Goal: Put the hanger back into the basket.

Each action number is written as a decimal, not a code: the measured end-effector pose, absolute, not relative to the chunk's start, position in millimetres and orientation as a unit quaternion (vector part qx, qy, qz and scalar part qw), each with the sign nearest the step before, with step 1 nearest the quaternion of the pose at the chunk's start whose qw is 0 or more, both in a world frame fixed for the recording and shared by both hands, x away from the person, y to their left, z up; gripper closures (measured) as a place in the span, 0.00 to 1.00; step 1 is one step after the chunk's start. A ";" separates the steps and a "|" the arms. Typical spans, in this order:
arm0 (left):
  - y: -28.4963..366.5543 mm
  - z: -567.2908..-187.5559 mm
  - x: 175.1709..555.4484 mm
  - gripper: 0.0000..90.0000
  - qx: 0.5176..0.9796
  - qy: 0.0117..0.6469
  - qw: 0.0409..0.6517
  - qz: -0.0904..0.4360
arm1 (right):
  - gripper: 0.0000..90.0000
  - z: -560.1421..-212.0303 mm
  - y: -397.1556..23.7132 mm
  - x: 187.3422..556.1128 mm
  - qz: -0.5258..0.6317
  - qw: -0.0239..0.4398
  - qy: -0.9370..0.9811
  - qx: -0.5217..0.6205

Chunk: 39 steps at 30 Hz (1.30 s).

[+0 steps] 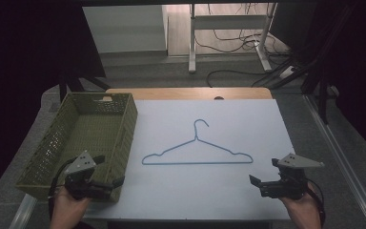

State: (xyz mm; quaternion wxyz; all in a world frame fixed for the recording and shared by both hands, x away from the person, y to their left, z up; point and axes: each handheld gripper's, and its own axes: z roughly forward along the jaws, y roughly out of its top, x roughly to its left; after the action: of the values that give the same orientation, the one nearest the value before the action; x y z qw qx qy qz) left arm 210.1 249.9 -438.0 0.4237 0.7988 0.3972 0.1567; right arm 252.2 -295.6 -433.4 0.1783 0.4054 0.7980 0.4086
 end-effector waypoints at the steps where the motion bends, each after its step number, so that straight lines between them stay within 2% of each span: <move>1: 247.7 -436.3 210.5 0.00 0.800 0.396 0.423 0.156 | 0.00 -432.3 -294.8 252.9 0.408 0.178 0.799 0.405; 20: 191.2 -425.9 230.8 0.00 0.823 0.344 0.434 0.125 | 0.00 -420.4 -280.8 268.1 0.392 0.177 0.817 0.384; 25: 173.0 -427.3 242.6 0.00 0.828 0.333 0.436 0.112 | 0.00 -418.4 -276.5 275.5 0.401 0.159 0.816 0.385; 39: 133.2 -453.2 272.3 0.00 0.845 0.293 0.439 0.088 | 0.00 -416.5 -252.9 298.7 0.388 0.154 0.837 0.355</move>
State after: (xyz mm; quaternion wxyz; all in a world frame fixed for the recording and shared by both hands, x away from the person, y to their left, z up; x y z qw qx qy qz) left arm 272.3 133.2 -453.2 0.4387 0.8450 0.2930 0.0878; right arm 298.7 -252.9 -416.5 0.1539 0.3549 0.8366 0.3880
